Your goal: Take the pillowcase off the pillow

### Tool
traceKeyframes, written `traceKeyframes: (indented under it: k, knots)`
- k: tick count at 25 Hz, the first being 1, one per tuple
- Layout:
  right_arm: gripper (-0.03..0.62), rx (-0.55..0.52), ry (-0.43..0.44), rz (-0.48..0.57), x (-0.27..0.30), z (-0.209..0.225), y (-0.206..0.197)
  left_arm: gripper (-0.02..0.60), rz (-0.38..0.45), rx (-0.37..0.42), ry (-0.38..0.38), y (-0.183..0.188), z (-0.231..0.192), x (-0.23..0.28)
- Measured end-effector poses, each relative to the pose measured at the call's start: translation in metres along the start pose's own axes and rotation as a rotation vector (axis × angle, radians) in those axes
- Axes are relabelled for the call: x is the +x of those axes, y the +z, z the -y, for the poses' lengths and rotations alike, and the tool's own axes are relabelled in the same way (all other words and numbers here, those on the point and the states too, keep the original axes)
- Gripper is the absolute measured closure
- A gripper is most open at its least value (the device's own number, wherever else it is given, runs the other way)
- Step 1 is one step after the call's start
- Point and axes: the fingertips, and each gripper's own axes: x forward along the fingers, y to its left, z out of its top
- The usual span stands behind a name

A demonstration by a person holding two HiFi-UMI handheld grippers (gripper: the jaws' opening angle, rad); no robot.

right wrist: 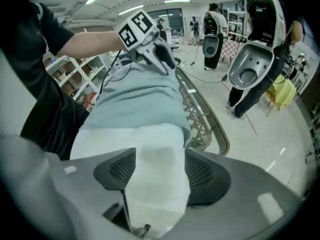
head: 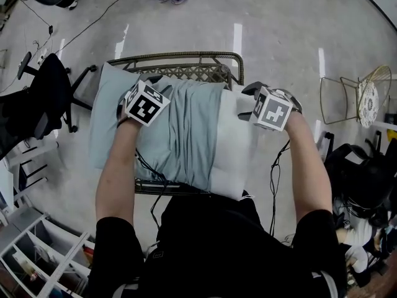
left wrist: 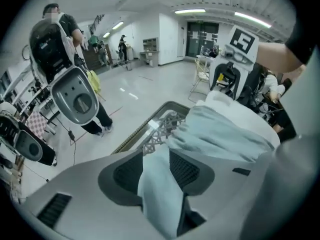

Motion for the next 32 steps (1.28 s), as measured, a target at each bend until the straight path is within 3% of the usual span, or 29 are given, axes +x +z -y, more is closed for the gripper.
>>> traceKeyframes:
  k: [4,6,7,10,14,17,21,23,25,28,30,32]
  knots:
    - [0.191,-0.009,0.083,-0.139,0.044,-0.005,-0.005,0.423,-0.132,0.055,-0.042,-0.027,0.003,0.032]
    - [0.191,-0.014,0.128,-0.207,0.07,-0.01,-0.016,0.527,-0.166,0.103,-0.022,-0.032,0.003,0.036]
    - [0.21,-0.016,0.135,-0.229,0.073,-0.012,-0.02,0.565,-0.185,0.148,0.006,-0.033,0.001,0.035]
    - [0.351,0.002,0.146,-0.229,0.058,-0.014,-0.023,0.574,-0.24,0.255,0.112,-0.046,-0.022,0.024]
    - [0.419,0.046,0.174,-0.148,0.035,-0.02,-0.022,0.574,-0.259,0.231,0.157,-0.074,-0.053,-0.005]
    - [0.425,0.067,0.175,-0.125,0.027,-0.022,-0.023,0.574,-0.265,0.249,0.176,-0.084,-0.064,-0.021]
    - [0.428,0.109,0.191,-0.071,0.022,-0.026,-0.022,0.574,-0.236,0.187,0.176,-0.091,-0.073,-0.033]
    - [0.428,0.097,0.184,-0.092,0.022,-0.029,-0.02,0.574,-0.198,0.161,0.177,-0.08,-0.067,-0.035]
    - [0.427,0.073,0.16,-0.127,0.022,-0.031,-0.02,0.563,-0.088,0.111,0.129,-0.046,-0.047,-0.035]
    - [0.425,0.067,0.127,-0.131,0.023,-0.029,-0.021,0.483,0.084,0.096,-0.037,0.021,0.012,-0.023]
    - [0.425,0.063,0.119,-0.118,0.023,-0.031,-0.019,0.44,0.089,0.164,-0.111,0.045,0.048,-0.005]
    - [0.425,0.058,0.117,-0.099,0.025,-0.034,-0.017,0.433,0.013,0.255,-0.127,0.044,0.069,0.017]
